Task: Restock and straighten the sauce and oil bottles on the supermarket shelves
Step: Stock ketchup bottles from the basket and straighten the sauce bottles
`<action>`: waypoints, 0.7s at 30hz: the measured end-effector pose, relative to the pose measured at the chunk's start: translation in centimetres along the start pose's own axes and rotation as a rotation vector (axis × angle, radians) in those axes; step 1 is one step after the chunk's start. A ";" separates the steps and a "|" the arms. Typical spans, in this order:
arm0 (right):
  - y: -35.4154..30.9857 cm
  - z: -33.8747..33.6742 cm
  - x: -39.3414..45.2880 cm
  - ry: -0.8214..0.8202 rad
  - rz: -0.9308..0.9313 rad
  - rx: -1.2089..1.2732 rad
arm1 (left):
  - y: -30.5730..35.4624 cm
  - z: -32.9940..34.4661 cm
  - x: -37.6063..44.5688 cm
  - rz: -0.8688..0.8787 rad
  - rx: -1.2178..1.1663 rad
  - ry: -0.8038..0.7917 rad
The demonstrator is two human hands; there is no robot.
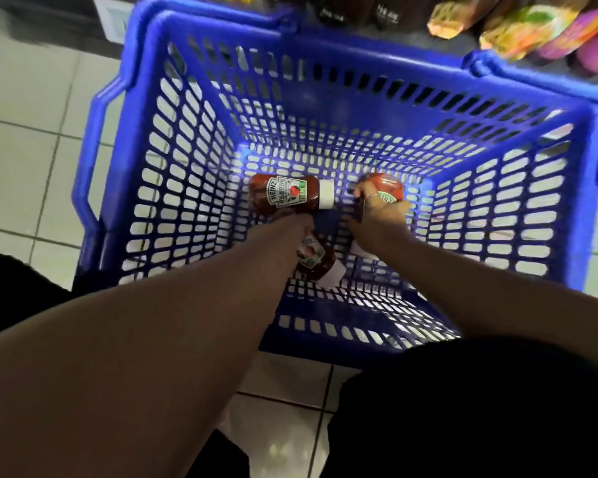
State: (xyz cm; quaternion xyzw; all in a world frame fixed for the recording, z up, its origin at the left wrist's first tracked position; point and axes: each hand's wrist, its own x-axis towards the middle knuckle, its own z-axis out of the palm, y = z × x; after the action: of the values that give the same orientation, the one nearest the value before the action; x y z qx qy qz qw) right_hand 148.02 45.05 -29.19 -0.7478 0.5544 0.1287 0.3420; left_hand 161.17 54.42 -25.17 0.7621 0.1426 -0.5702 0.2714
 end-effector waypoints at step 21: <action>-29.5 -50.9 -44.0 -0.114 -0.311 1.329 | 20.3 -21.7 -65.0 0.698 -0.570 -0.601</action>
State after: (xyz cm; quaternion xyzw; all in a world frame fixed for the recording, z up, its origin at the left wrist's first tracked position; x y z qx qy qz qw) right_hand 150.09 48.82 44.15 -0.4420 0.3828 -0.2504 0.7716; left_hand 168.96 56.42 45.79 0.4638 -0.0539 -0.5777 0.6695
